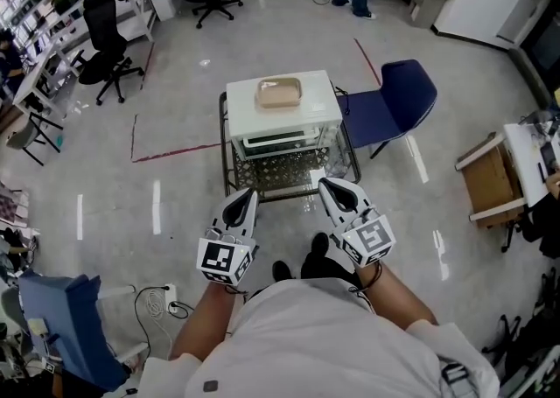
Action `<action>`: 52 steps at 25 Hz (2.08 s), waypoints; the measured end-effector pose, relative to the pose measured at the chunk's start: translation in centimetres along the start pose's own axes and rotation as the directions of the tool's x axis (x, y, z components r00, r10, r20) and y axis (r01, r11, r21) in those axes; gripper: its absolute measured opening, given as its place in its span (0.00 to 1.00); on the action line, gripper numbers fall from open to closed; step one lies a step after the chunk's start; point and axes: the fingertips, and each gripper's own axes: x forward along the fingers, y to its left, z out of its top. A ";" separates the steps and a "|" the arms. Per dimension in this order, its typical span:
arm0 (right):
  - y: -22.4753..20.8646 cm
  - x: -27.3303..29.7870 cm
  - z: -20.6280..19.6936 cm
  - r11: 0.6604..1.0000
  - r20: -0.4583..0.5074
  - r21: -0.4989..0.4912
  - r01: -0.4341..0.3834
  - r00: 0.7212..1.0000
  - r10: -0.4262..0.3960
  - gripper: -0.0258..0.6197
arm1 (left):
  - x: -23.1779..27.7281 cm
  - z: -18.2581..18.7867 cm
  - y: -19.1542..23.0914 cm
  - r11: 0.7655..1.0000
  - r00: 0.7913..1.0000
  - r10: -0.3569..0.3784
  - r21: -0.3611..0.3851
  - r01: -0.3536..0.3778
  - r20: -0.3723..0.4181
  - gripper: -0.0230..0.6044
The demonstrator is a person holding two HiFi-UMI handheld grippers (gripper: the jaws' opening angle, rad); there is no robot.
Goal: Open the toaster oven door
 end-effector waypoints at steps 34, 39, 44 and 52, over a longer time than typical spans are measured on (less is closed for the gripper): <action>-15.7 18.9 -14.8 0.910 -0.437 0.008 -0.414 0.817 0.375 0.24 | 20.3 -12.9 11.6 0.995 0.927 0.068 0.096 -0.034 -0.370 0.22; -16.2 20.2 -18.5 0.874 -0.524 -0.012 -0.486 0.747 0.409 0.28 | 22.4 -16.8 12.2 0.985 0.869 0.010 0.153 0.076 -0.495 0.28; -16.3 20.9 -22.0 0.820 -0.624 -0.043 -0.571 0.656 0.425 0.30 | 23.9 -20.3 13.0 0.971 0.789 -0.042 0.161 0.176 -0.613 0.33; -16.7 22.5 -26.1 0.752 -0.729 -0.121 -0.648 0.572 0.376 0.31 | 25.3 -25.3 14.9 0.905 0.629 -0.057 0.226 0.360 -0.776 0.36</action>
